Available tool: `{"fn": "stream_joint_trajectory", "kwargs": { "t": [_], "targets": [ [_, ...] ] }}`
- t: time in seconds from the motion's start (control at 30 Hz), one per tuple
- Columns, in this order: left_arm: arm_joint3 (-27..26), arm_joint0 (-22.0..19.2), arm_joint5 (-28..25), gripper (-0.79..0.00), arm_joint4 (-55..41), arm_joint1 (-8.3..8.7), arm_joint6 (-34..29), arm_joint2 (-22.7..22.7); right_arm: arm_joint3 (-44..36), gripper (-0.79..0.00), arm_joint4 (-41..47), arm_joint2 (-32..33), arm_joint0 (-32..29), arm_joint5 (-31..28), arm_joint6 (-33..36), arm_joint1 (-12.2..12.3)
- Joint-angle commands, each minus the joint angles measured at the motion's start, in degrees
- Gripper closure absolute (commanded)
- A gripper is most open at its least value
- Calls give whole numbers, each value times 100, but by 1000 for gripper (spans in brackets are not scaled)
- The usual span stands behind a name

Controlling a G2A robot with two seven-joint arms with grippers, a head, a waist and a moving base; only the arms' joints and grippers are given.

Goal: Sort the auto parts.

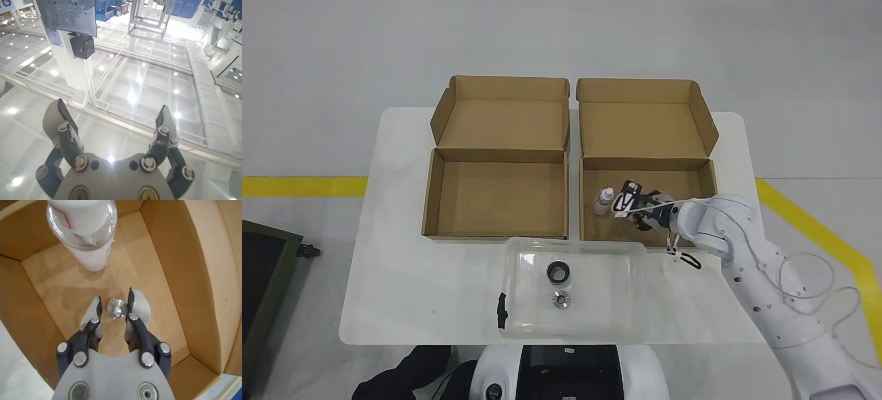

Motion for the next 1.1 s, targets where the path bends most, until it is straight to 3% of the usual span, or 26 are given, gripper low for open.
{"fn": "stream_joint_trajectory", "kwargs": {
  "t": [0.0,0.13,0.67,0.9,1.07],
  "targets": [
    [0,0,0,-785,0,0,0,0,-68,-662,-2,39,-14,19,29,9],
    [0,0,0,-785,0,0,0,0,-406,-785,64,263,-126,27,45,59],
    [0,0,0,-785,0,0,0,0,-2843,-785,1043,1314,-1442,-341,213,314],
    [0,0,0,-785,0,0,0,0,-3591,-785,1257,1088,-1982,-729,254,369],
    [0,0,0,-785,0,0,0,0,-3681,-785,1114,643,-2141,-1033,256,379]
  ]
}}
